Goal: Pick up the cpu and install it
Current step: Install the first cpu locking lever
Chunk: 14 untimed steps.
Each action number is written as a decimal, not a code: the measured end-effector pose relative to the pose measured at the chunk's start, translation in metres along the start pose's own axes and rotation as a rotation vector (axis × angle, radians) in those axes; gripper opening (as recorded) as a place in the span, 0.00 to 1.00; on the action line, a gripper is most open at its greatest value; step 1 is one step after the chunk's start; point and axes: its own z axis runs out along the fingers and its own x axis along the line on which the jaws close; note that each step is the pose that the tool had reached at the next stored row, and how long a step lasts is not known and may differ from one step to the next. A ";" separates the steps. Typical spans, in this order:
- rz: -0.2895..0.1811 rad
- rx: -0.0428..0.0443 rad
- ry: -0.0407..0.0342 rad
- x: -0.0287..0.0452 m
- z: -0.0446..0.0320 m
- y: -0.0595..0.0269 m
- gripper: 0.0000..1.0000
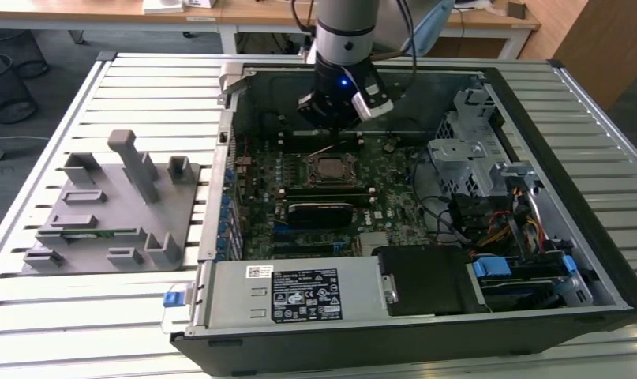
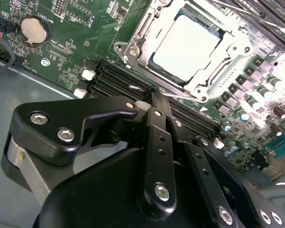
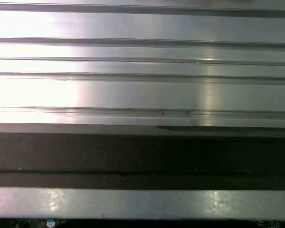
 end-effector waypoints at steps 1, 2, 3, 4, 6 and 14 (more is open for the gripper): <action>0.000 0.0000 0.0000 -0.0005 0.0006 0.0003 0.11; 0.000 0.0002 0.0001 -0.0010 0.0012 0.0006 0.11; 0.000 0.0000 0.0001 -0.0015 0.0019 0.0008 0.11; 0.000 0.0000 0.0000 -0.0019 0.0026 0.0009 0.11; 0.000 0.0000 0.0000 -0.0027 0.0040 0.0012 0.11; 0.000 0.0001 0.0001 -0.0051 0.0073 0.0007 0.11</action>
